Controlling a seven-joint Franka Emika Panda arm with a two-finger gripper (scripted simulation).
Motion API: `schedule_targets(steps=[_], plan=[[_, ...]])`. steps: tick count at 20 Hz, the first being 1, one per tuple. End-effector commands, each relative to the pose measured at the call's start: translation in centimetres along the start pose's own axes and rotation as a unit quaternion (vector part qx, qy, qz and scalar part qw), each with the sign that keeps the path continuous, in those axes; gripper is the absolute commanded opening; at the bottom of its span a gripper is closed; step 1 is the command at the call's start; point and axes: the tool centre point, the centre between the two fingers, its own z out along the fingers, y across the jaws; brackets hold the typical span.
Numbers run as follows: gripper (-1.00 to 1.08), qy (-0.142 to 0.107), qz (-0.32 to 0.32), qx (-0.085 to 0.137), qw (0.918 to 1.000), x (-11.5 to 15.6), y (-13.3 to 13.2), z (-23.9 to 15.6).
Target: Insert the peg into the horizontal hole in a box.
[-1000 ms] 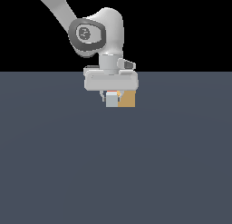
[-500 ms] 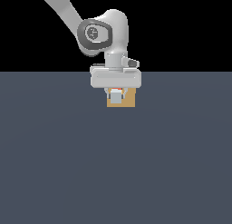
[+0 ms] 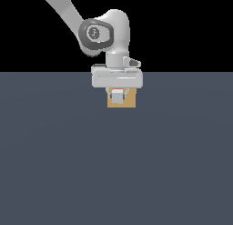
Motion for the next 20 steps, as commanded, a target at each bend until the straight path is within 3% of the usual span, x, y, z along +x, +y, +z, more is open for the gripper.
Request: schedule_targets(steps=[1,9,20], plan=[[-1.00,0.001,0.000,-0.003,1.0000,0.1,0.2,-0.3],[-1.00,0.001,0.000,-0.001,1.0000,1.1,0.1,-0.1],[-1.00,0.001,0.000,-0.002,1.0000,7.9,0.1,-0.3]])
